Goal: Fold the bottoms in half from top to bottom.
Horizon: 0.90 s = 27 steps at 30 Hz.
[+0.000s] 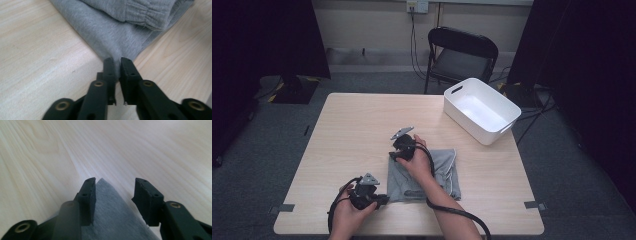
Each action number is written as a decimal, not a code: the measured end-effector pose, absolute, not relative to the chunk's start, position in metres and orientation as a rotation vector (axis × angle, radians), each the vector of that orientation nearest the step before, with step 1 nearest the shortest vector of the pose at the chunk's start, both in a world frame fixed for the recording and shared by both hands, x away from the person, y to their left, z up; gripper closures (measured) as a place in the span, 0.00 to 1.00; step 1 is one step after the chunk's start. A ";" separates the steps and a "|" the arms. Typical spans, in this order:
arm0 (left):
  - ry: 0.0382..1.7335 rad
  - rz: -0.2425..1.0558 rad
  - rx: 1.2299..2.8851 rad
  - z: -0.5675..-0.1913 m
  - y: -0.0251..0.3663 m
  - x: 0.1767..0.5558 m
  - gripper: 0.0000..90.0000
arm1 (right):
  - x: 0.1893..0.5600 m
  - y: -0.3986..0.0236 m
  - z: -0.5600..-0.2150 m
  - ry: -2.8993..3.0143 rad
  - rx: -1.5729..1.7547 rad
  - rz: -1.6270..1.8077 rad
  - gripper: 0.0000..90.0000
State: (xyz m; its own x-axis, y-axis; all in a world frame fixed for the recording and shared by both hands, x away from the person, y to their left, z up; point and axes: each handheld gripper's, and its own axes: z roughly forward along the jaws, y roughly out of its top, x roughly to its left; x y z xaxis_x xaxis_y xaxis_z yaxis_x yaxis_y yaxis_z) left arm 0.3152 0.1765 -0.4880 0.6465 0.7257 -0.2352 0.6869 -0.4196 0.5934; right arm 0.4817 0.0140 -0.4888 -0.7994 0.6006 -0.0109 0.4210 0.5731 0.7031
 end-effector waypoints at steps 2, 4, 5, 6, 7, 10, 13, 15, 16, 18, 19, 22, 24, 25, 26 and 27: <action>1.085 0.072 2.196 -0.488 0.177 0.315 0.77 | 0.481 0.012 -0.485 2.548 0.846 1.063 0.57; 1.065 0.106 2.186 -0.485 0.180 0.317 0.65 | 0.477 0.002 -0.473 2.527 0.841 1.103 0.51; 1.061 0.122 2.185 -0.485 0.181 0.317 0.59 | 0.475 -0.002 -0.469 2.520 0.838 1.114 0.50; 1.061 0.122 2.185 -0.485 0.181 0.317 0.53 | 0.475 -0.002 -0.469 2.520 0.838 1.114 0.50; 1.046 0.156 2.168 -0.482 0.181 0.319 0.46 | 0.471 -0.012 -0.459 2.505 0.839 1.144 0.46; 1.027 0.179 2.129 -0.477 0.180 0.323 0.35 | 0.461 -0.033 -0.451 2.489 0.838 1.176 0.45; 1.018 0.198 2.096 -0.471 0.177 0.327 0.30 | 0.451 -0.059 -0.451 2.472 0.869 1.201 0.45; 0.990 0.218 2.075 -0.468 0.174 0.329 0.26 | 0.446 -0.077 -0.451 2.454 0.891 1.214 0.45; 0.971 0.222 2.072 -0.467 0.172 0.330 0.25 | 0.443 -0.086 -0.450 2.447 0.899 1.221 0.46; 0.947 0.214 2.063 -0.465 0.167 0.331 0.23 | 0.437 -0.102 -0.449 2.427 0.898 1.212 0.46; 0.938 0.218 2.057 -0.464 0.164 0.332 0.21 | 0.434 -0.109 -0.449 2.422 0.909 1.216 0.46; 0.924 0.223 2.056 -0.463 0.159 0.334 0.21 | 0.426 -0.128 -0.449 2.411 0.939 1.233 0.50; 0.903 0.233 2.053 -0.464 0.154 0.336 0.20 | 0.420 -0.137 -0.451 2.405 0.932 1.222 0.51; 0.895 0.234 2.056 -0.463 0.153 0.336 0.19 | 0.417 -0.140 -0.452 2.403 0.928 1.213 0.52; 0.895 0.234 2.056 -0.463 0.153 0.336 0.19 | 0.415 -0.143 -0.453 2.404 0.926 1.206 0.54; 0.885 0.235 2.049 -0.462 0.150 0.337 0.19 | 0.413 -0.147 -0.455 2.401 0.927 1.197 0.54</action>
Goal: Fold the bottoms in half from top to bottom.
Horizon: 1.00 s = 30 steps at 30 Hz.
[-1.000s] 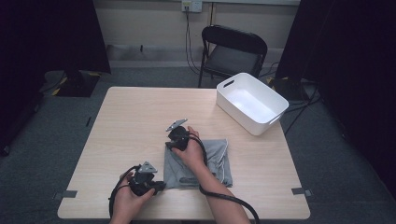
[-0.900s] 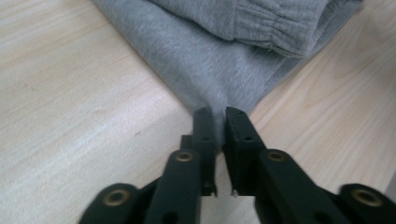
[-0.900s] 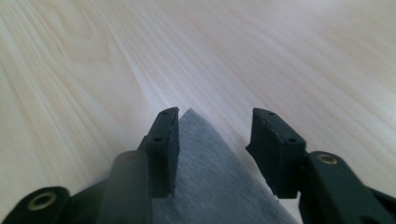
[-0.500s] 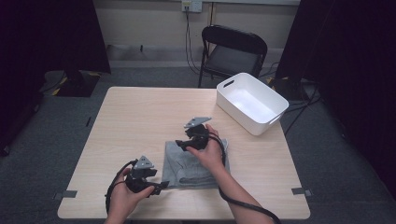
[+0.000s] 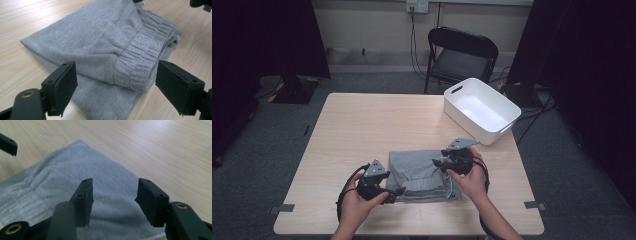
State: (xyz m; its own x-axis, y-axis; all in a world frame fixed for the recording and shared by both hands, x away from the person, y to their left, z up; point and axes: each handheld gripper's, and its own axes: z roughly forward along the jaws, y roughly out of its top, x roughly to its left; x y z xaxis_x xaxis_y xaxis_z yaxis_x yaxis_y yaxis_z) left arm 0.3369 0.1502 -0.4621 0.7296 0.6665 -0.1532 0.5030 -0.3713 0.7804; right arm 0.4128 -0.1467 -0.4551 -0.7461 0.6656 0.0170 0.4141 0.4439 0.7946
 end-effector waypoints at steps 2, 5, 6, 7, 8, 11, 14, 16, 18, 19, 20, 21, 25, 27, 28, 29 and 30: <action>0.871 0.245 2.035 -0.460 0.146 0.337 0.19 | 0.411 -0.154 -0.458 2.384 0.942 1.190 0.54; 0.838 0.242 2.033 -0.455 0.135 0.335 0.19 | 0.415 -0.165 -0.459 2.346 0.987 1.164 0.54; 0.820 0.236 2.036 -0.454 0.130 0.335 0.19 | 0.417 -0.169 -0.460 2.339 1.005 1.169 0.54; 0.807 0.234 2.033 -0.453 0.124 0.334 0.19 | 0.419 -0.173 -0.460 2.329 1.026 1.170 0.54; 0.791 0.227 2.035 -0.453 0.119 0.334 0.20 | 0.422 -0.176 -0.460 2.322 1.037 1.160 0.54; 0.749 0.199 2.041 -0.453 0.103 0.334 0.21 | 0.429 -0.183 -0.463 2.316 1.071 1.144 0.55; 0.708 0.177 2.040 -0.453 0.088 0.335 0.21 | 0.433 -0.186 -0.466 2.318 1.091 1.127 0.56; 0.703 0.172 2.045 -0.454 0.082 0.335 0.20 | 0.435 -0.186 -0.467 2.316 1.104 1.112 0.56; 0.653 0.179 2.077 -0.455 0.067 0.335 0.23 | 0.437 -0.186 -0.468 2.318 1.106 1.108 0.57; 0.642 0.185 2.089 -0.455 0.063 0.335 0.25 | 0.439 -0.186 -0.469 2.319 1.109 1.099 0.58; 0.630 0.190 2.097 -0.455 0.058 0.336 0.30 | 0.441 -0.186 -0.469 2.324 1.113 1.083 0.58; 0.619 0.194 2.100 -0.455 0.054 0.336 0.37 | 0.442 -0.186 -0.470 2.327 1.114 1.070 0.58; 0.603 0.237 2.120 -0.458 0.040 0.342 0.50 | 0.445 -0.184 -0.472 2.340 1.118 1.048 0.62; 0.612 0.253 2.140 -0.461 0.036 0.345 0.50 | 0.445 -0.182 -0.475 2.352 1.113 1.036 0.63; 0.617 0.258 2.138 -0.462 0.034 0.347 0.51 | 0.445 -0.182 -0.476 2.353 1.116 1.036 0.63; 0.620 0.244 2.139 -0.464 0.032 0.348 0.54 | 0.445 -0.182 -0.477 2.352 1.117 1.040 0.63; 0.626 0.243 2.141 -0.465 0.031 0.348 0.58 | 0.445 -0.182 -0.477 2.350 1.123 1.041 0.63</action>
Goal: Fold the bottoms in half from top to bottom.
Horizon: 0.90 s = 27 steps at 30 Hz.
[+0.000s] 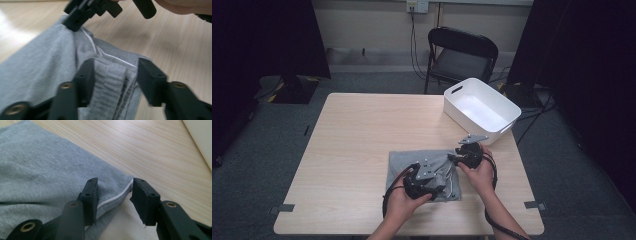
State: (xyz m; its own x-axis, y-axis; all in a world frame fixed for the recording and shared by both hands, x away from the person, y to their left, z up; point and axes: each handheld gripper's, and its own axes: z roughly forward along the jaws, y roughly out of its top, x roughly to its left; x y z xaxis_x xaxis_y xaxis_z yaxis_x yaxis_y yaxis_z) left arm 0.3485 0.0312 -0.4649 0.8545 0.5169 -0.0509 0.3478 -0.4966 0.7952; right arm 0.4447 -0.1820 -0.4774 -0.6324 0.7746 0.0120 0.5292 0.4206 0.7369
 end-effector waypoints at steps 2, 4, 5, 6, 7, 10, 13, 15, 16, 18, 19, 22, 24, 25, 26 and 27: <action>0.623 0.244 2.163 -0.468 0.029 0.349 0.62 | 0.445 -0.183 -0.479 2.350 1.128 1.047 0.63; 0.634 0.236 2.183 -0.470 0.028 0.349 0.69 | 0.445 -0.183 -0.480 2.352 1.134 1.042 0.63; 0.634 0.236 2.183 -0.470 0.028 0.349 0.74 | 0.445 -0.183 -0.480 2.352 1.134 1.042 0.63; 0.621 0.234 2.223 -0.473 0.027 0.349 0.77 | 0.446 -0.183 -0.480 2.352 1.137 1.040 0.64; 0.624 0.221 2.248 -0.474 0.027 0.348 0.81 | 0.446 -0.183 -0.481 2.355 1.137 1.038 0.65; 0.647 0.177 2.257 -0.479 0.027 0.346 0.96 | 0.447 -0.182 -0.481 2.356 1.138 1.032 0.73; 0.656 0.153 2.237 -0.482 0.031 0.344 0.97 | 0.448 -0.182 -0.481 2.357 1.136 1.013 0.93; 0.648 0.157 2.230 -0.483 0.032 0.343 0.97 | 0.450 -0.183 -0.483 2.369 1.141 1.021 0.94; 0.651 0.151 2.229 -0.484 0.033 0.342 0.97 | 0.451 -0.183 -0.484 2.373 1.137 1.021 0.95; 0.642 0.148 2.226 -0.485 0.034 0.341 0.97 | 0.451 -0.183 -0.484 2.372 1.140 1.021 0.95; 0.645 0.144 2.227 -0.485 0.034 0.340 0.97 | 0.451 -0.183 -0.484 2.371 1.134 1.015 0.95; 0.652 0.124 2.227 -0.486 0.036 0.339 0.98 | 0.449 -0.183 -0.485 2.359 1.136 0.999 0.96; 0.655 0.118 2.225 -0.487 0.038 0.337 0.98 | 0.449 -0.185 -0.486 2.342 1.142 1.011 0.96; 0.655 0.118 2.225 -0.487 0.038 0.337 0.98 | 0.450 -0.186 -0.487 2.345 1.155 1.012 0.96; 0.654 0.114 2.220 -0.488 0.039 0.336 0.98 | 0.449 -0.187 -0.487 2.337 1.155 1.002 0.96; 0.656 0.111 2.220 -0.489 0.039 0.336 0.98 | 0.449 -0.187 -0.488 2.335 1.162 1.008 0.96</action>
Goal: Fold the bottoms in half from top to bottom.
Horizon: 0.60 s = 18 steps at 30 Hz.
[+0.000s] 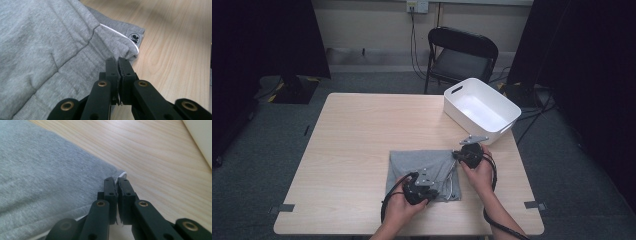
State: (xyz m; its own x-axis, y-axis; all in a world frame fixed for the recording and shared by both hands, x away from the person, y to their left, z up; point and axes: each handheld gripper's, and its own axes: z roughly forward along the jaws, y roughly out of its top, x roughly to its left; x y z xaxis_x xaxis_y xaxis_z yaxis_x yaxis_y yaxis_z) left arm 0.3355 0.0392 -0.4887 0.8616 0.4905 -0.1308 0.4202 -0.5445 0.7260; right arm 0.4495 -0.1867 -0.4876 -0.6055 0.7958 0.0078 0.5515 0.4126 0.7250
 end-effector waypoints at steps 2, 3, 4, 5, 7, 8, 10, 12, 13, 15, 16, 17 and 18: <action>0.657 0.111 2.219 -0.489 0.040 0.336 0.98 | 0.450 -0.187 -0.488 2.338 1.170 1.013 0.96; 0.660 0.115 2.213 -0.489 0.040 0.335 0.98 | 0.450 -0.187 -0.488 2.336 1.173 1.018 0.96; 0.652 0.117 2.206 -0.489 0.039 0.335 0.98 | 0.448 -0.186 -0.484 2.333 1.155 1.030 0.95; 0.651 0.112 2.198 -0.489 0.040 0.335 0.97 | 0.447 -0.186 -0.482 2.326 1.149 1.045 0.91; 0.639 0.056 2.228 -0.490 0.041 0.334 0.97 | 0.445 -0.187 -0.476 2.312 1.122 1.054 0.85; 0.636 0.041 2.230 -0.491 0.041 0.332 0.95 | 0.444 -0.188 -0.473 2.306 1.114 1.066 0.81; 0.642 0.027 2.213 -0.493 0.043 0.331 0.79 | 0.442 -0.188 -0.467 2.325 1.092 1.093 0.73; 0.669 0.027 2.178 -0.491 0.048 0.330 0.69 | 0.438 -0.188 -0.463 2.339 1.059 1.093 0.66; 0.677 0.024 2.162 -0.490 0.051 0.329 0.62 | 0.435 -0.188 -0.462 2.350 1.051 1.103 0.63; 0.681 0.039 2.161 -0.489 0.057 0.328 0.58 | 0.429 -0.187 -0.462 2.360 1.039 1.130 0.58; 0.687 0.037 2.163 -0.489 0.059 0.328 0.55 | 0.427 -0.186 -0.463 2.382 1.030 1.121 0.57; 0.685 0.042 2.170 -0.489 0.061 0.327 0.54 | 0.425 -0.185 -0.466 2.397 1.014 1.103 0.55; 0.685 0.042 2.170 -0.489 0.061 0.327 0.54 | 0.425 -0.185 -0.466 2.397 1.014 1.103 0.55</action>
State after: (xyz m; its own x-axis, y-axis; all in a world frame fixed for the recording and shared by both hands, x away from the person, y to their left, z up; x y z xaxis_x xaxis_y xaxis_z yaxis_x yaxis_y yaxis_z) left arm 0.3271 0.0606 -0.4887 0.8501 0.4871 -0.2001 0.4588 -0.4987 0.7353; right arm 0.4248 -0.1851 -0.4657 -0.6996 0.7144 0.0101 0.4725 0.4520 0.7566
